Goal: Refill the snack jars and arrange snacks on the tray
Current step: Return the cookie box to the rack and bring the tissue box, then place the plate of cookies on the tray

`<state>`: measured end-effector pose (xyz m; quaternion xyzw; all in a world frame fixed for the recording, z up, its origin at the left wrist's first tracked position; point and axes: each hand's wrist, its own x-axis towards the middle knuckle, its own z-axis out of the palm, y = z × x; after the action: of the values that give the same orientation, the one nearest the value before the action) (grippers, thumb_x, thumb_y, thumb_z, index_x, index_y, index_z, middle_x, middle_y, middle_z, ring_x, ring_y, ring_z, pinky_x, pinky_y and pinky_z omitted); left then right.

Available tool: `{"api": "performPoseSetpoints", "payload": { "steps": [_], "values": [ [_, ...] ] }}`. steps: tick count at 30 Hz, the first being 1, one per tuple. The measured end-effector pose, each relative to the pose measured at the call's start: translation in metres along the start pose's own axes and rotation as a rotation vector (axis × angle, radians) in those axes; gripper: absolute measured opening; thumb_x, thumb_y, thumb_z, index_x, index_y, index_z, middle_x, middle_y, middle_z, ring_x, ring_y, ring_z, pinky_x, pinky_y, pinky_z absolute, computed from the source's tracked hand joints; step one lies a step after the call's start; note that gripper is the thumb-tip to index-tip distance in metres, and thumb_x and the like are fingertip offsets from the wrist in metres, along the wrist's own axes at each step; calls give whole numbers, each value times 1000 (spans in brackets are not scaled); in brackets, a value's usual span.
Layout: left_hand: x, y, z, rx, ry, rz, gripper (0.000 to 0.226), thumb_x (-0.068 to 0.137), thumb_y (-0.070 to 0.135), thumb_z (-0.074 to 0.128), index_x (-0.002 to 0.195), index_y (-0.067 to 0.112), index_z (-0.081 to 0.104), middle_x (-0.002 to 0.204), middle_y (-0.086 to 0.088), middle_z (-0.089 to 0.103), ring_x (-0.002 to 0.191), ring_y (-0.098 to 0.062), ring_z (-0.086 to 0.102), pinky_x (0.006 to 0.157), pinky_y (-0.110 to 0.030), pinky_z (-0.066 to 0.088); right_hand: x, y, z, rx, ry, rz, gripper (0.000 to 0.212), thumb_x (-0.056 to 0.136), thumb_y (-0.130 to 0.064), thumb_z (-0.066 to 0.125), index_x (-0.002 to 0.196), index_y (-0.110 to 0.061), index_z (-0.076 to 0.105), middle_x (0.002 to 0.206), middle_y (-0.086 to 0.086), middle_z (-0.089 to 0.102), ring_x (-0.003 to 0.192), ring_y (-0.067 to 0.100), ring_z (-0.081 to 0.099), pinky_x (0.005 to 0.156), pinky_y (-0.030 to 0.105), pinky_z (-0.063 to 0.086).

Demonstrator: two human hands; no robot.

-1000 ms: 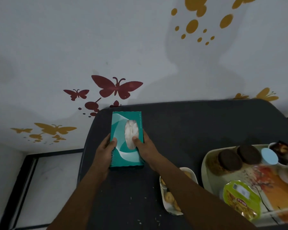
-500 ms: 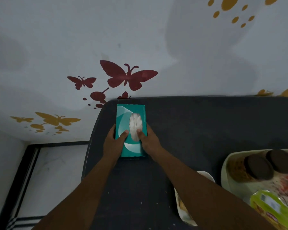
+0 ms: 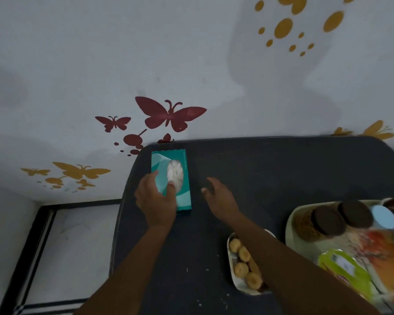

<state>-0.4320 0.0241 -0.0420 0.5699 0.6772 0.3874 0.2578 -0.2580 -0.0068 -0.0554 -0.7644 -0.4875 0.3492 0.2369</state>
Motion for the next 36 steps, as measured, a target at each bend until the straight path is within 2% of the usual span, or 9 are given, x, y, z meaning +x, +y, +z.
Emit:
{"api": "performPoseSetpoints", "payload": {
  "steps": [4,7,12,14,16,20,25,29,36],
  "values": [
    [-66,27,16,-149,-55,120,25,90,18,75,111,20,61,118,-2,59,111,-18,54,92,-35,51,-42,44,-51,-326,85,-81,38,102,-30,53,138,-19,59,136,5,63,127,28,53,105,40,45],
    [-105,31,38,-162,-272,-48,22,93,22,70,113,22,62,107,1,61,101,-22,61,85,-34,49,-69,82,-74,-374,79,-11,38,103,-28,50,138,-17,59,136,6,61,128,29,50,104,40,44],
    [-155,14,62,63,-616,-298,47,100,44,60,138,16,54,130,-7,62,115,-24,61,87,-32,45,-101,128,-76,-259,-46,210,49,102,-33,49,147,-14,39,139,18,50,127,36,51,97,42,46],
    [-167,12,67,74,-669,-424,42,100,47,59,127,14,61,126,-9,66,108,-24,62,84,-36,49,-109,137,-69,-247,-59,235,49,100,-33,48,144,-15,36,133,20,53,121,39,55,93,42,46],
    [-179,14,72,4,-682,-581,35,99,44,60,100,10,68,114,-17,69,99,-27,65,89,-49,57,-116,145,-62,-212,-58,279,49,100,-36,48,142,-15,34,132,20,55,119,39,57,94,43,45],
    [-198,26,73,-42,-615,-692,25,99,36,60,95,12,67,113,-17,68,106,-37,65,98,-55,54,-131,157,-54,-144,-54,312,53,100,-43,49,141,-12,36,133,20,55,121,38,56,98,42,43],
    [-216,54,60,7,-388,-574,35,102,39,52,76,20,65,95,-9,67,80,-19,59,82,-41,53,-146,152,-78,-47,-60,203,53,100,-41,50,142,-12,38,132,21,55,120,38,56,95,40,45],
    [-229,95,50,-56,-260,-490,47,104,55,42,90,17,67,95,-8,66,90,-28,63,88,-47,55,-159,131,-124,-2,-19,141,57,97,-44,56,142,-14,39,132,17,58,120,37,57,92,37,45],
    [-258,166,63,-204,-223,-321,55,102,61,37,87,17,65,92,-5,68,84,-24,65,82,-47,57,-200,124,-210,71,212,70,60,94,-47,58,142,-16,41,136,16,53,124,35,54,97,43,46]
  ]
}}
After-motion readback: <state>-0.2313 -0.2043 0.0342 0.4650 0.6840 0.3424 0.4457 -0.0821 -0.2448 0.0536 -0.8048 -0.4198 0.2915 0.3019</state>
